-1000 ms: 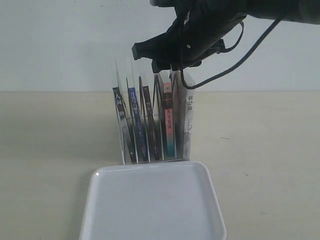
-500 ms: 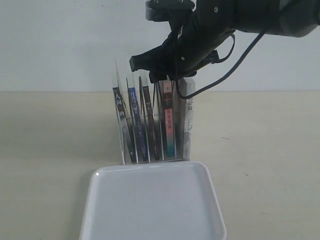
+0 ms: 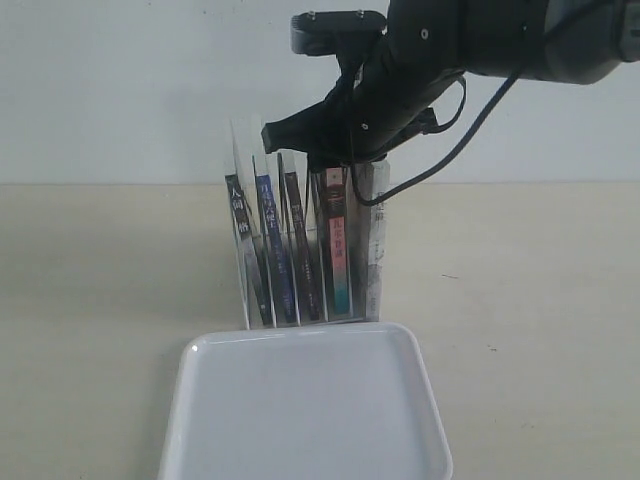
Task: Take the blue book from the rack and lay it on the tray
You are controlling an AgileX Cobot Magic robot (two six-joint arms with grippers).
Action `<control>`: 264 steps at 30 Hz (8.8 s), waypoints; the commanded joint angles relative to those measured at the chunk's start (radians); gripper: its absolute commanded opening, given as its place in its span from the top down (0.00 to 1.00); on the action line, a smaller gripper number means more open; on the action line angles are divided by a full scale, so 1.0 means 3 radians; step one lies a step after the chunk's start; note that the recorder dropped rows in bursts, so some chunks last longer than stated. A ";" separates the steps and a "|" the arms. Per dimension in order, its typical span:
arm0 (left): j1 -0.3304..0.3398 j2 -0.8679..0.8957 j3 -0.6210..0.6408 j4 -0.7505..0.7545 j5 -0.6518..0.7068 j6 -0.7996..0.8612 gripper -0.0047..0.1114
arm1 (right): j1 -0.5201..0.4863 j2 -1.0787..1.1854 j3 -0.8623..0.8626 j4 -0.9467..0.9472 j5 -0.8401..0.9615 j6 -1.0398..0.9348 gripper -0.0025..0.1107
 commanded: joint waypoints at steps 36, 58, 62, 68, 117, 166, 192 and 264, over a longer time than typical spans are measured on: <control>0.0010 -0.0007 -0.0010 -0.0009 -0.0010 0.0013 0.92 | 0.0006 -0.0491 -0.0011 -0.0126 -0.0042 0.0010 0.98; 0.0010 -0.0007 -0.0010 -0.0009 -0.0010 0.0013 0.92 | 0.0006 -0.0647 -0.0011 -0.0280 -0.0232 0.0184 0.98; 0.0010 -0.0007 -0.0010 -0.0009 -0.0010 0.0013 0.92 | 0.0006 -0.0647 -0.0011 -0.0295 -0.0285 0.0192 0.98; 0.0010 -0.0007 -0.0010 -0.0009 -0.0010 0.0013 0.92 | 0.0006 -0.0455 -0.0011 -0.0295 -0.0330 0.0276 0.98; 0.0010 -0.0007 -0.0010 -0.0009 -0.0010 0.0013 0.92 | 0.0012 -0.0126 0.0235 -0.0521 -0.0465 0.0383 0.48; 0.0010 -0.0007 -0.0010 -0.0009 -0.0010 0.0013 0.92 | 0.0605 -0.0358 -0.0646 -0.0566 0.0904 0.0300 0.60; 0.0010 -0.0007 -0.0010 -0.0009 -0.0010 0.0013 0.92 | 0.0695 0.0738 -0.1915 -0.0931 0.1439 0.0573 0.71; 0.0010 -0.0007 -0.0010 -0.0009 -0.0010 0.0013 0.92 | 0.0562 0.1097 -0.1906 -0.0950 0.1508 0.0613 0.84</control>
